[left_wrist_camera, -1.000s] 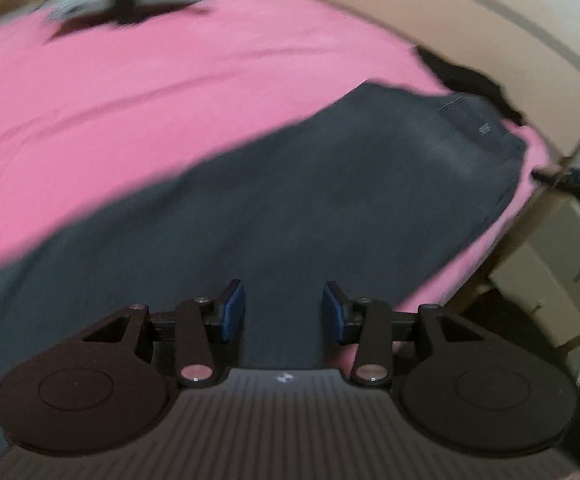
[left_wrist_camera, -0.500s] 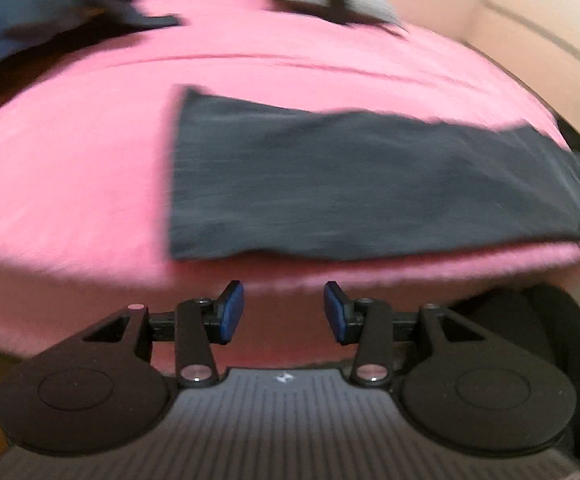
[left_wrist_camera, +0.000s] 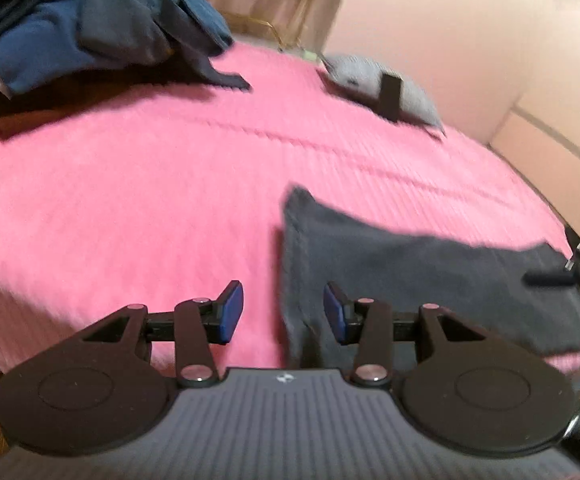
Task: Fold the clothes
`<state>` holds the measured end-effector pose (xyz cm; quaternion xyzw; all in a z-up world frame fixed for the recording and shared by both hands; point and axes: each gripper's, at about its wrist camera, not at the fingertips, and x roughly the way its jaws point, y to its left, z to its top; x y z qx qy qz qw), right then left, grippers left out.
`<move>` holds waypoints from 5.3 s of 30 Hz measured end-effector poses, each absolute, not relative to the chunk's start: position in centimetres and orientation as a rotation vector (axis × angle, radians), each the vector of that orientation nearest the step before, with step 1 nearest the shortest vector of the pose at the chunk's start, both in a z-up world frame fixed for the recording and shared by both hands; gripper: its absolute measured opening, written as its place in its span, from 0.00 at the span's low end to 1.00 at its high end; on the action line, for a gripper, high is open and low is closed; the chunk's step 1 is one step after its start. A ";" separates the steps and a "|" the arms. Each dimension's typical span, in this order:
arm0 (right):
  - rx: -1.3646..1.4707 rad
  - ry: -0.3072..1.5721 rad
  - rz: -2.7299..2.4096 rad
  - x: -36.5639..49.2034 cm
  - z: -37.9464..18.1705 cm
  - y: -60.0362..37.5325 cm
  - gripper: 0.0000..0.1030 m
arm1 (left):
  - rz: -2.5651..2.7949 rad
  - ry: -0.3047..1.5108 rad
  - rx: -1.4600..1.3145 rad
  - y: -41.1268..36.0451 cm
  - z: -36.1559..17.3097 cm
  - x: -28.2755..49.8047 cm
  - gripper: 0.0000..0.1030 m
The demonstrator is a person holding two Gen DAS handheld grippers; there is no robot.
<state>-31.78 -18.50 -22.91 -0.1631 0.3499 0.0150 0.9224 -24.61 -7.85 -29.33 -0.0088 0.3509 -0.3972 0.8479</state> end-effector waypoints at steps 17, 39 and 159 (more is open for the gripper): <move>-0.242 0.794 0.052 -17.8 -24.1 -24.0 0.80 | -0.942 0.763 0.042 -11.1 -29.0 -20.9 0.38; -0.079 0.769 -0.044 -21.9 -25.0 -27.2 0.76 | -1.036 0.410 0.572 -16.3 -28.9 -27.3 0.08; 0.928 0.025 -0.985 -63.1 -23.5 -38.6 0.12 | -1.506 0.523 0.454 -34.4 -27.9 -41.3 0.41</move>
